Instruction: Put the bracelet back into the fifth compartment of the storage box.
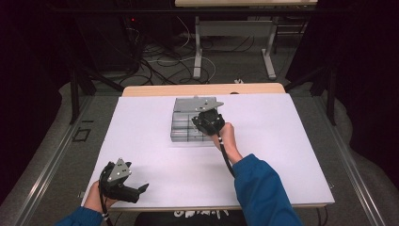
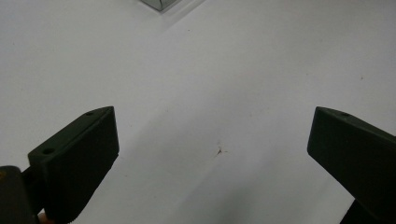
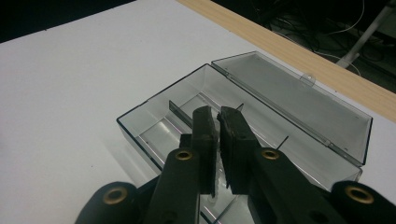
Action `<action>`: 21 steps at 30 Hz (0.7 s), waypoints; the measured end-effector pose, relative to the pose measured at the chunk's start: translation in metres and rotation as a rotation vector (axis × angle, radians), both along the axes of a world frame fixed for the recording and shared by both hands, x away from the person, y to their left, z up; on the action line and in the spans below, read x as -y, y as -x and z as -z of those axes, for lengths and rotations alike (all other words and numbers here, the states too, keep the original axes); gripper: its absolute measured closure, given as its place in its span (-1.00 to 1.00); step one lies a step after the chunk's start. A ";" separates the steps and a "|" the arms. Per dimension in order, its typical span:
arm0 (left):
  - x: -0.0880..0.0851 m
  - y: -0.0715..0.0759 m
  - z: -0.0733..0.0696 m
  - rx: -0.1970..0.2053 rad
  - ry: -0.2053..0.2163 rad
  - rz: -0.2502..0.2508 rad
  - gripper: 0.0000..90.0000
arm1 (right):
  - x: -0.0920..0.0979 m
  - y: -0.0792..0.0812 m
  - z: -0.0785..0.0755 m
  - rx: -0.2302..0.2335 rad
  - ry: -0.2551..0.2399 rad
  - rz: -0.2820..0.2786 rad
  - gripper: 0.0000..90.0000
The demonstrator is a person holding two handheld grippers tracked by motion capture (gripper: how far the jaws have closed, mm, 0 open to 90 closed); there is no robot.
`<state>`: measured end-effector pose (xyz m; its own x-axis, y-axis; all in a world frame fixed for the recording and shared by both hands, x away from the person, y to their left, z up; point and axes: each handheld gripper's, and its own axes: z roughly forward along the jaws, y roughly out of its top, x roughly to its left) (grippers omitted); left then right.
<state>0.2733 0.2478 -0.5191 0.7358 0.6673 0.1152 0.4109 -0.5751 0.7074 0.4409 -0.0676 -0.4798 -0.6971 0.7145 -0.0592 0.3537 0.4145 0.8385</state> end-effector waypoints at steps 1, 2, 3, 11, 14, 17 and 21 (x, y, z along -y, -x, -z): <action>0.000 0.000 0.000 0.000 0.000 0.000 -0.95 | 0.000 0.000 0.001 -0.002 0.004 0.001 0.88; 0.000 0.001 0.000 -0.010 0.010 -0.003 -0.95 | -0.001 0.000 0.002 -0.003 0.011 0.003 0.88; 0.000 0.000 0.000 -0.003 0.003 0.000 -0.95 | -0.001 0.000 0.002 -0.018 0.029 0.001 0.88; 0.001 0.000 0.001 -0.009 0.008 -0.003 -0.95 | -0.005 -0.003 0.012 -0.028 0.040 0.007 0.88; 0.001 0.000 0.001 -0.010 0.009 -0.002 -0.95 | -0.004 -0.003 0.015 -0.041 0.066 0.010 0.88; 0.001 0.001 0.001 -0.011 0.011 -0.003 -0.95 | -0.005 -0.004 0.019 -0.043 0.063 0.019 0.88; 0.001 0.000 0.001 -0.011 0.009 -0.001 -0.95 | -0.005 -0.006 0.024 -0.066 0.074 0.019 0.87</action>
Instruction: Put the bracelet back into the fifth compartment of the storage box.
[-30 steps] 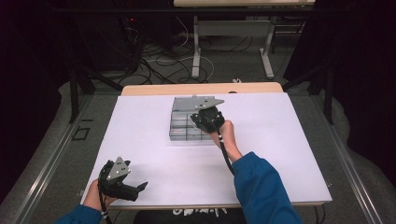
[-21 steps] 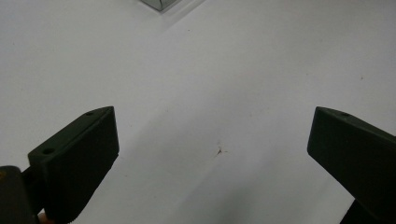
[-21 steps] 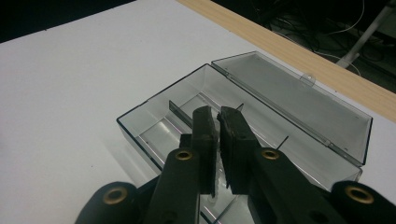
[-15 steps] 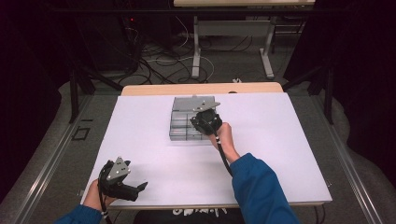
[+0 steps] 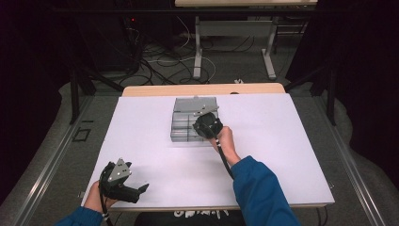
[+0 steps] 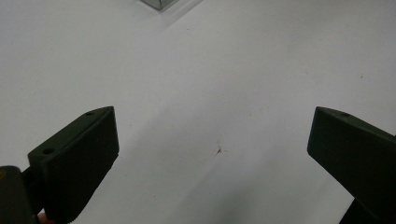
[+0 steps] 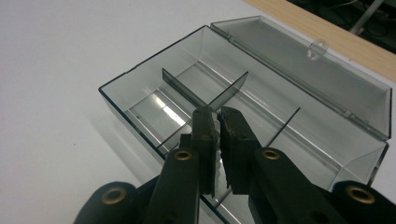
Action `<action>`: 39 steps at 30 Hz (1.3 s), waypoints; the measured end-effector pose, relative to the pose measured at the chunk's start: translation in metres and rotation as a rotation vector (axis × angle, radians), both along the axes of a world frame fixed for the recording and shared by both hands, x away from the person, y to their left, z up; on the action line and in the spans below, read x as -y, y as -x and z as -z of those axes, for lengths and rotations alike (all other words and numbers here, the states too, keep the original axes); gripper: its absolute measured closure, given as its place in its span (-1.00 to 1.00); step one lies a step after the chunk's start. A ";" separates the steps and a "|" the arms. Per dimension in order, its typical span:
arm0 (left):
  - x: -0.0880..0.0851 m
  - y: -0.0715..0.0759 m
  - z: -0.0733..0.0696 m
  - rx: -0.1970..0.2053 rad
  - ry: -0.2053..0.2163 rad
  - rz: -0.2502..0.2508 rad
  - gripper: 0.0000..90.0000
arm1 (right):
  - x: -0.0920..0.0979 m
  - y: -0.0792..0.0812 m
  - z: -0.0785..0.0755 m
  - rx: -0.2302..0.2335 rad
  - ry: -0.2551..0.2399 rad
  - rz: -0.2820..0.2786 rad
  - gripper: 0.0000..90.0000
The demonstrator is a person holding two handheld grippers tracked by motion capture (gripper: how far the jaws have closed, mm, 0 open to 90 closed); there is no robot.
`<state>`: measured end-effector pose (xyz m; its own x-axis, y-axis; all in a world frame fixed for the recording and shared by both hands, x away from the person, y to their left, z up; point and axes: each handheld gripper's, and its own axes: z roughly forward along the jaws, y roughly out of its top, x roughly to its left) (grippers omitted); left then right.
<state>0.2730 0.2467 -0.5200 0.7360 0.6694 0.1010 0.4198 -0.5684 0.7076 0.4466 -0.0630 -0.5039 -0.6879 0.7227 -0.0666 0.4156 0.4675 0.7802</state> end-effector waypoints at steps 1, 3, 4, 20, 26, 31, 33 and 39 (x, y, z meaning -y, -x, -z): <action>0.000 0.000 0.000 0.000 0.000 0.000 -0.95 | -0.001 0.000 0.001 -0.012 0.002 0.007 0.88; 0.000 0.000 0.000 0.002 -0.002 0.000 -0.95 | -0.001 -0.001 0.003 -0.014 0.008 0.006 0.87; 0.000 0.000 0.000 0.002 -0.002 0.000 -0.95 | -0.001 -0.001 0.003 -0.007 0.011 0.006 0.87; 0.000 0.000 0.000 0.002 -0.003 0.001 -0.95 | -0.001 -0.008 0.013 -0.041 0.034 0.077 0.84; 0.000 0.000 0.000 0.001 -0.002 0.001 -0.95 | 0.001 -0.008 0.012 -0.067 0.047 0.082 0.74; 0.000 0.000 0.000 0.001 -0.002 0.000 -0.95 | 0.003 -0.006 0.010 -0.064 0.002 0.064 0.38; 0.000 0.000 0.000 0.000 -0.001 0.001 -0.95 | 0.006 -0.003 0.007 -0.088 0.014 0.052 0.25; 0.000 -0.001 0.000 0.007 -0.012 0.001 -0.95 | 0.019 0.006 -0.001 -0.135 -0.013 0.008 -0.19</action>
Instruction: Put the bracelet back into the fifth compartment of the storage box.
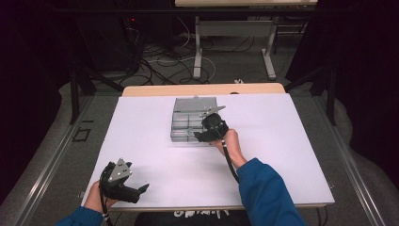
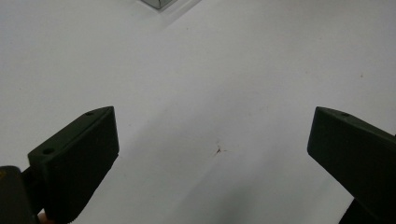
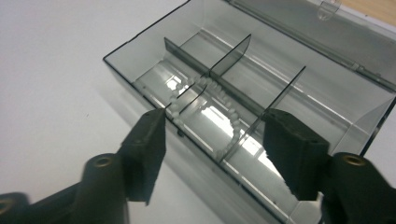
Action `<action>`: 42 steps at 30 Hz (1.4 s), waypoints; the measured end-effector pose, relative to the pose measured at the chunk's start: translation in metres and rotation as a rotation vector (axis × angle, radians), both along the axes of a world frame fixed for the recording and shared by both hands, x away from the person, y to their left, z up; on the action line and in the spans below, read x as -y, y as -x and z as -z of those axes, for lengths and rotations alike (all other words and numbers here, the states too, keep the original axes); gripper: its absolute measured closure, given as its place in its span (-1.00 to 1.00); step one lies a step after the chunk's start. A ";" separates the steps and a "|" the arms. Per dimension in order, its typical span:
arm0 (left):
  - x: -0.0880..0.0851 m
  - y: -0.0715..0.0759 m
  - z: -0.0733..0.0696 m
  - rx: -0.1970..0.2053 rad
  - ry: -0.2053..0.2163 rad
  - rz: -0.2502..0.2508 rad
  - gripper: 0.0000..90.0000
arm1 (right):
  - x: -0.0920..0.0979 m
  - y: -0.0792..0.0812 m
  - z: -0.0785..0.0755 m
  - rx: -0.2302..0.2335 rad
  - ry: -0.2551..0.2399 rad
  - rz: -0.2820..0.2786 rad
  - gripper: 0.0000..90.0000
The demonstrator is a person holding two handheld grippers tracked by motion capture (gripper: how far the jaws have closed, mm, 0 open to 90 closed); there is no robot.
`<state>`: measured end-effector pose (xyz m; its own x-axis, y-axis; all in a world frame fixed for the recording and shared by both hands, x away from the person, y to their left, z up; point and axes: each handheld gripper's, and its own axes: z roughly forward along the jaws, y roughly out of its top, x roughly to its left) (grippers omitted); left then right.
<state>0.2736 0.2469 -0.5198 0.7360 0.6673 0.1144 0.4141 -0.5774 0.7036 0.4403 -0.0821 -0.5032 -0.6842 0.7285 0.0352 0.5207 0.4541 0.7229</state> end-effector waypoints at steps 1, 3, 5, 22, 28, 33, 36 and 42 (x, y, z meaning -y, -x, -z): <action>0.000 0.000 0.000 -0.007 0.008 0.000 -0.95 | 0.002 0.001 0.000 0.003 -0.007 -0.007 -0.23; 0.000 0.001 0.000 -0.006 0.009 -0.003 -0.95 | 0.006 0.005 -0.001 -0.018 -0.009 -0.026 -0.32; 0.000 0.000 0.000 -0.004 0.004 -0.003 -0.95 | 0.009 0.008 -0.001 -0.020 -0.017 -0.033 -0.39; 0.000 0.002 0.000 -0.007 0.004 -0.008 -0.95 | 0.041 0.044 -0.010 -0.066 -0.045 -0.151 -1.00; 0.000 0.002 -0.001 -0.005 0.002 -0.005 -0.95 | 0.058 0.060 -0.014 -0.044 -0.059 -0.157 -1.00; 0.000 0.002 0.000 -0.002 0.005 -0.008 -0.95 | 0.071 0.073 -0.020 -0.026 -0.074 -0.146 -1.00; 0.000 0.002 -0.001 -0.006 0.001 -0.007 -0.95 | 0.080 0.081 -0.023 -0.017 -0.077 -0.136 -1.00; 0.000 0.002 -0.001 -0.006 -0.001 -0.005 -0.95 | 0.099 0.097 -0.024 -0.003 -0.083 -0.114 -1.00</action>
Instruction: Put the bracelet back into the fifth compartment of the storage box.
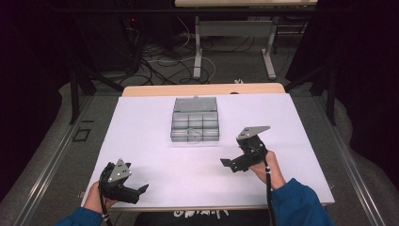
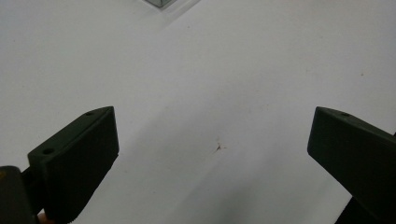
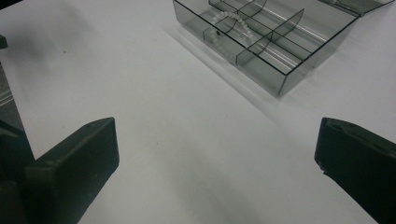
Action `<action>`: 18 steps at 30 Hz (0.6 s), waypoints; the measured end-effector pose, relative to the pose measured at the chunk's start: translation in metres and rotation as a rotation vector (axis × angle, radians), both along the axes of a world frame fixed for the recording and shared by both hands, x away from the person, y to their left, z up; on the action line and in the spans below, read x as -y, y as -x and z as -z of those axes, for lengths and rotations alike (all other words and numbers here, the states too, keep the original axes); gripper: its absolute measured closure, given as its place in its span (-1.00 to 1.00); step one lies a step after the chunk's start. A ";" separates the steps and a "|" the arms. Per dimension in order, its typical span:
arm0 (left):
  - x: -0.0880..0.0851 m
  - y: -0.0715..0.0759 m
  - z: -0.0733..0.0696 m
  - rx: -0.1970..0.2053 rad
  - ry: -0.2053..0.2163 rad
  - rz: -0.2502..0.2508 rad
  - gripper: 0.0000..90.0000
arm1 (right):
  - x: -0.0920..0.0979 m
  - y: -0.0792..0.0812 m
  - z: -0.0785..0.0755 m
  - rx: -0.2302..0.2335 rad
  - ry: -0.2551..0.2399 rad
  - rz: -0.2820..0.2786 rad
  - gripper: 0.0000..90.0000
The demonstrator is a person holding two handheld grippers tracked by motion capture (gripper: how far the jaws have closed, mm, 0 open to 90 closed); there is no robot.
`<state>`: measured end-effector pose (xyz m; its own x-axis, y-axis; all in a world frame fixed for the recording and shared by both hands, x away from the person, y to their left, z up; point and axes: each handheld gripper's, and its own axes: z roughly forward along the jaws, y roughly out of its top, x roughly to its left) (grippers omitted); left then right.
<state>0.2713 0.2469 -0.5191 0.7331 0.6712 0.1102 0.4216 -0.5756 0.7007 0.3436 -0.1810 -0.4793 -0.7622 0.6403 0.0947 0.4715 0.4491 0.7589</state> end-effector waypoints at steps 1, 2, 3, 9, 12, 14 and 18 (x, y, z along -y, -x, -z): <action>0.000 0.000 0.000 0.000 0.000 0.000 -0.95 | 0.002 0.002 0.000 0.002 -0.001 0.005 -1.00; 0.000 0.000 0.001 0.004 0.004 -0.001 -0.95 | 0.005 0.004 -0.001 -0.005 0.013 0.002 -1.00; 0.000 0.000 0.000 0.003 0.003 0.000 -0.95 | 0.007 0.006 0.000 0.003 0.006 0.010 -1.00; 0.000 0.000 0.000 0.004 0.004 -0.002 -0.95 | 0.019 0.021 0.000 0.018 0.014 0.024 -1.00; 0.000 0.000 0.000 0.004 0.002 -0.002 -0.95 | 0.025 0.029 0.002 0.021 0.031 0.027 -1.00; 0.000 0.000 0.000 0.004 0.000 -0.004 -0.95 | 0.030 0.034 0.004 0.028 0.035 0.043 -1.00; 0.001 0.000 0.000 0.000 -0.003 -0.003 -0.95 | 0.040 0.043 0.010 0.026 0.062 0.060 -1.00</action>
<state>0.2711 0.2464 -0.5192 0.7314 0.6727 0.1119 0.4234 -0.5766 0.6987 0.3010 -0.2206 -0.4892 -0.7240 0.6890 0.0344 0.4795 0.4668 0.7431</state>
